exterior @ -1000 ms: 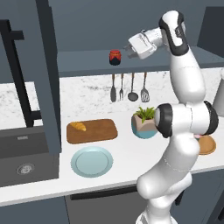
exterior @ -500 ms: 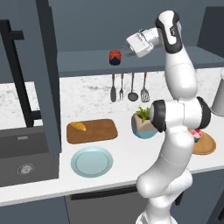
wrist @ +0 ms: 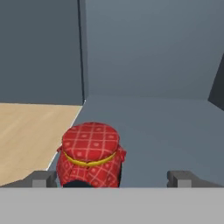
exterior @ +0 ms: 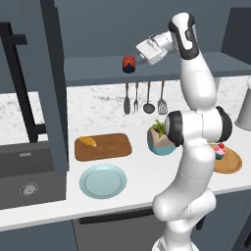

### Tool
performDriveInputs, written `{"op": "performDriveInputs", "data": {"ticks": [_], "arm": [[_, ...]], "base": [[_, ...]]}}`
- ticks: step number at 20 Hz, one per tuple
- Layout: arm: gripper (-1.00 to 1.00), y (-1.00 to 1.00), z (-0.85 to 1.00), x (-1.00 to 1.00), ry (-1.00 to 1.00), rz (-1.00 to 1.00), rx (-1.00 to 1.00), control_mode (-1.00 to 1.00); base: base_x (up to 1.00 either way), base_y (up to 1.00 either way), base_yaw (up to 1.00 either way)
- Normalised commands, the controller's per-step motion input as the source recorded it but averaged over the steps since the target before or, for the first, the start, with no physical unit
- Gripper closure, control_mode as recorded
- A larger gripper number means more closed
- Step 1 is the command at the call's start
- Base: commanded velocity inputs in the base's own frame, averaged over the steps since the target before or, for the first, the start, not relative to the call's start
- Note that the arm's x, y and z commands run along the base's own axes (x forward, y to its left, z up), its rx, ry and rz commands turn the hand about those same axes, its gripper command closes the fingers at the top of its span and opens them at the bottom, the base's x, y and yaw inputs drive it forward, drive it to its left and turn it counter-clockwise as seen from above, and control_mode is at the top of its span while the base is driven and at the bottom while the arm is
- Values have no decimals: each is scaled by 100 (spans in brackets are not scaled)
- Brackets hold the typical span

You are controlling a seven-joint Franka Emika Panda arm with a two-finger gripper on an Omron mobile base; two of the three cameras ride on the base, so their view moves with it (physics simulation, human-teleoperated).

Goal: From the different types of pastries on the counter, select a croissant and place it on the cutting board. Then retrieve a jar of jam from the cabinet and place it alongside the croissant on the cutting board.

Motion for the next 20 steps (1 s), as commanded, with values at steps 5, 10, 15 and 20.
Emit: {"op": "performDriveInputs", "data": {"ticks": [5, 10, 15, 20], "arm": [[-100, 1, -1, 0, 3, 11, 0, -100], [-100, 7, -9, 0, 5, 13, 0, -100], [-100, 21, -6, 0, 9, 10, 0, -100], [100, 43, -2, -1, 4, 1, 0, -100]], "base": [[0, 0, 0], [0, 0, 0], [0, 0, 0], [0, 0, 0]]}}
